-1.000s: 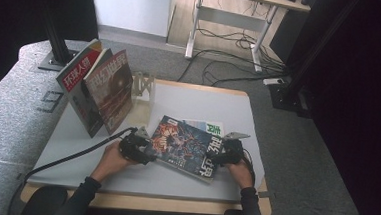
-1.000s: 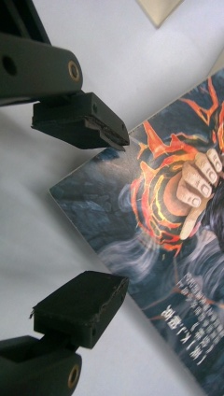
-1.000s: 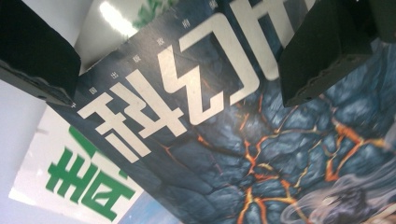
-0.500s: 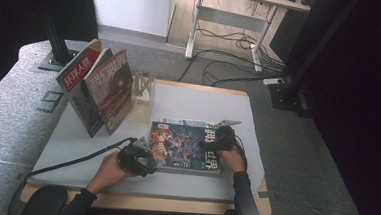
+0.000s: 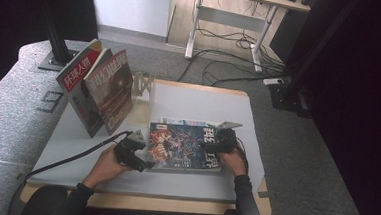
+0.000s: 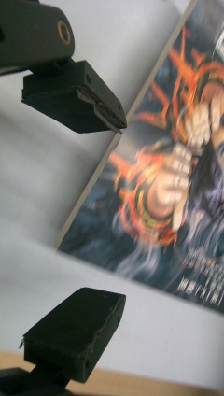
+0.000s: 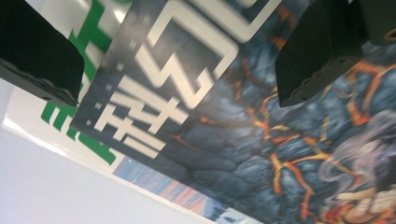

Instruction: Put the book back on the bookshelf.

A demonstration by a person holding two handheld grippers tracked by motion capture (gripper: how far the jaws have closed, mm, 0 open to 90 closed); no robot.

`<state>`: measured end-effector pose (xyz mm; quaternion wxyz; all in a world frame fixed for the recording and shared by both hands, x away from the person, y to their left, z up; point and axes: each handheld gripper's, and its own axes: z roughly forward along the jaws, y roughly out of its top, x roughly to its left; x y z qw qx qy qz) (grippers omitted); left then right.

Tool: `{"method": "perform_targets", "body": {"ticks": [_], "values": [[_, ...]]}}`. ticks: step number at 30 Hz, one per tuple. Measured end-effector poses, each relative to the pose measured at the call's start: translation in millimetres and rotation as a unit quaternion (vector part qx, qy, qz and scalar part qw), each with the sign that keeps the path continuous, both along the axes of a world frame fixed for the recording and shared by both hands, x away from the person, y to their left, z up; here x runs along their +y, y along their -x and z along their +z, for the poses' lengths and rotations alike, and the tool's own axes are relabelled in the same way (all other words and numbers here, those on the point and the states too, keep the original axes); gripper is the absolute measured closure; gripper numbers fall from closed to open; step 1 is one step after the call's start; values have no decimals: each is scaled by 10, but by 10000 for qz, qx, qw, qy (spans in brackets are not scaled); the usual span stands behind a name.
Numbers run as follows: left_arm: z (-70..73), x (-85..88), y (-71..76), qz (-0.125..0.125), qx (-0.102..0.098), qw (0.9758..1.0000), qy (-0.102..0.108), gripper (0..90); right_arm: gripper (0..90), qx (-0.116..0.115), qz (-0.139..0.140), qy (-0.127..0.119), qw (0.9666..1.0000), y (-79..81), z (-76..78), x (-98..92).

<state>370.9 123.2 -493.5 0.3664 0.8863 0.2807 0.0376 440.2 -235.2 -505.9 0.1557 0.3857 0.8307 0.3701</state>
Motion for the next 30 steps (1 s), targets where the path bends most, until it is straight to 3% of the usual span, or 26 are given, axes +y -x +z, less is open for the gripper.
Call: {"method": "perform_targets", "body": {"ticks": [4, 10, 21, 30], "values": [[2, -19, -127, 81, -13, 9999, 83, 104, 0, -54, 63, 50, 10000, 133, 8, -33], [24, -76, -282, 185, -235, 9994, 197, 37, 0, -93, 90, 19, 9999, 340, 14, -89], [-27, -312, -477, -17, -408, 9990, -158, 0, 0, -115, 135, 40, 9998, 655, -16, -159], [-5, -414, -652, -6, -402, 9989, -220, 12, 0, -84, 178, 80, 9998, 811, -68, -151]]}}
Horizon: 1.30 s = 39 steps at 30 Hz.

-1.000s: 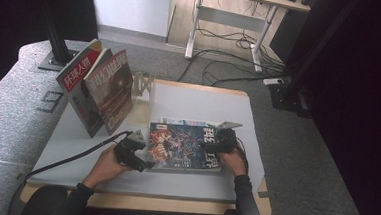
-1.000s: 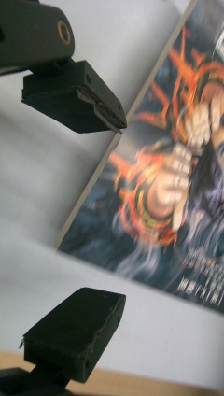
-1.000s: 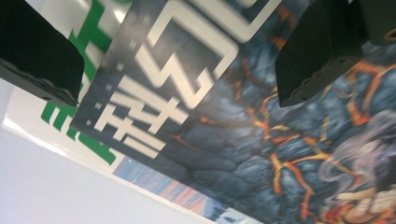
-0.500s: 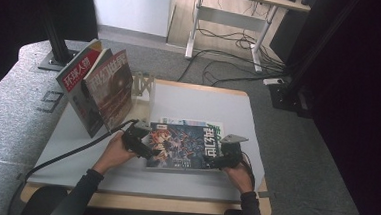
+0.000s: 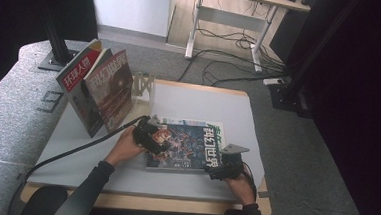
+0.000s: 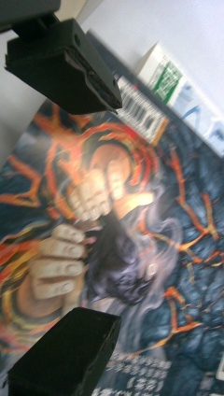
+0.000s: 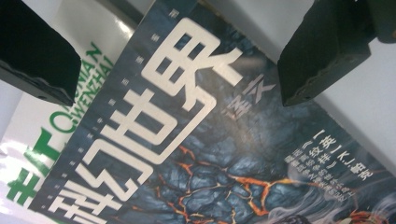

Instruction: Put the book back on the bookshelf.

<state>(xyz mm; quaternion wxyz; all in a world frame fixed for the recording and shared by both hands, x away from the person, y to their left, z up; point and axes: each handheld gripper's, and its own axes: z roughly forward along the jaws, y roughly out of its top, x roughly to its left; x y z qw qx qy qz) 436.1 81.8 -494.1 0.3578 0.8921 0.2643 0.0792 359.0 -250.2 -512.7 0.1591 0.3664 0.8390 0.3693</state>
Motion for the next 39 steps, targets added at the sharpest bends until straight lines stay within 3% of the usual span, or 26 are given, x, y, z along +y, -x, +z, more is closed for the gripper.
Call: {"method": "perform_targets", "body": {"ticks": [4, 9, 20, 26, 28, 30, 39], "values": [[-2, -12, -67, 66, -57, 9999, 103, 12, 0, -19, -11, 59, 10000, 29, -17, -12], [-52, -17, -160, 135, -76, 9999, 53, 13, 0, -28, -36, 97, 9999, 49, -48, -28], [-126, -31, -349, 262, -116, 9994, 179, 15, 0, -5, -47, 29, 10000, 50, -72, -44], [-171, -5, -425, 332, 21, 9993, 177, 9, 0, 8, -49, 25, 10000, 48, -74, -45], [-180, -20, -415, 357, 48, 9991, 242, 12, 0, 4, -43, 31, 10000, 49, -75, -45], [-175, -25, -400, 370, 17, 9991, 195, 11, 0, 1, -40, 25, 10000, 47, -77, -47], [-144, 0, -295, 349, 224, 9991, 59, 14, 0, -48, -149, 35, 9999, 31, -82, -121]]}}
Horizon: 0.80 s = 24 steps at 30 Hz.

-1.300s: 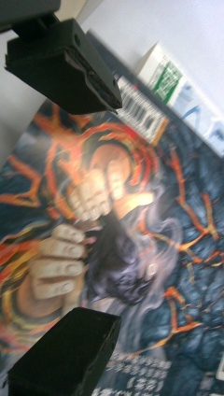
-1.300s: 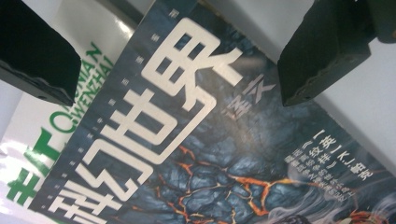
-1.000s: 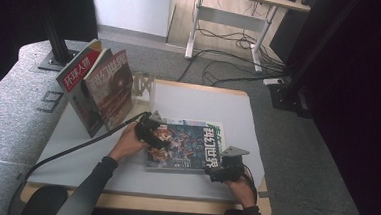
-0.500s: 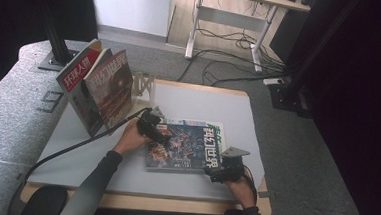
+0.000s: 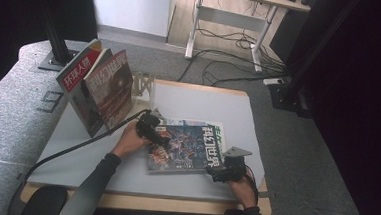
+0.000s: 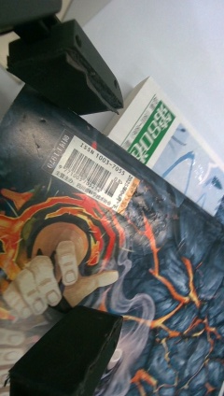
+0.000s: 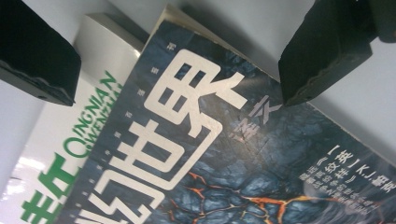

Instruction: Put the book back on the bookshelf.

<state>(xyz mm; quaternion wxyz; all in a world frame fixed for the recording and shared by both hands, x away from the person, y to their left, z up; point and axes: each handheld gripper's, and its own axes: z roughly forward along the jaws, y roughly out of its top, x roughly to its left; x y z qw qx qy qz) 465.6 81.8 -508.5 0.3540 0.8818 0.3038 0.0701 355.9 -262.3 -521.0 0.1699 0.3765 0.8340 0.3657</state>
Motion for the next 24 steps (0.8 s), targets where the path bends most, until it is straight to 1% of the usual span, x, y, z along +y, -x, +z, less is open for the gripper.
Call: {"method": "perform_targets", "body": {"ticks": [3, 4, 7, 10, 13, 18, 21, 24], "values": [[7, 21, 50, -15, 42, 10000, -29, 17, 0, 7, -78, 3, 10000, -16, 5, -33], [15, 27, 67, -36, 74, 9999, -67, 19, 0, 2, -101, 27, 9999, -24, 9, -43], [22, 44, 123, -86, 121, 9998, -91, 21, 0, -38, -165, 105, 9998, -52, 26, -73], [33, 61, 175, -113, 158, 9997, -140, 25, 0, -3, -238, 105, 9997, -89, 39, -98], [40, 78, 219, -175, 173, 9996, -169, 30, 0, 80, -260, 99, 9996, -135, 44, -126], [38, 115, 311, -246, 173, 9995, -126, 46, 0, 181, -386, 73, 9991, -209, 48, -179], [40, 132, 366, -339, 164, 9992, -148, 49, 0, 192, -460, 84, 9987, -262, 52, -210], [38, 140, 420, -353, 145, 9992, -126, 52, 0, 224, -510, 99, 9984, -317, 58, -232]]}}
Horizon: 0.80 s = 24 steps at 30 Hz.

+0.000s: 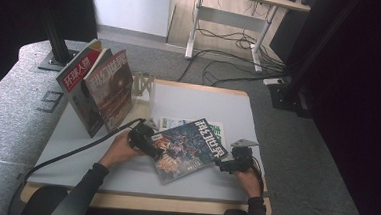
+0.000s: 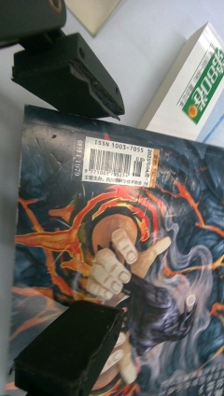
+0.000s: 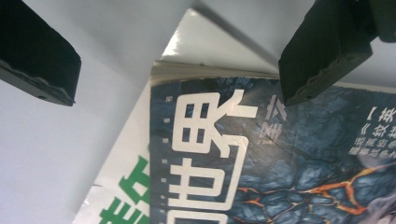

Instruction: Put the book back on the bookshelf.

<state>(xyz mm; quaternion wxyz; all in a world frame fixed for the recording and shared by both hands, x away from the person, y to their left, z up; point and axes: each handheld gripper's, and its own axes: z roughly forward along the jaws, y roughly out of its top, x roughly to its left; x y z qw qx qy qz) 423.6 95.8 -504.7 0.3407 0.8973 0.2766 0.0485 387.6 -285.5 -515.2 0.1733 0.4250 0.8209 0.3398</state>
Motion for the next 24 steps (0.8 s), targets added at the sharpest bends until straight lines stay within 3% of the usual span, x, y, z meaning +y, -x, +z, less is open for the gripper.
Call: {"method": "perform_targets", "body": {"ticks": [6, 14, 24], "values": [[-6, 21, 116, -63, -9, 10000, 27, 58, 0, -37, -146, 50, 9999, -111, 10, -27], [-3, -26, 281, -211, -13, 9997, -88, 61, 0, -109, -360, 75, 9993, -301, 21, -61], [-4, -56, 402, -297, -168, 9993, -167, 100, 0, -129, -500, 179, 9985, -478, 36, -72]]}}
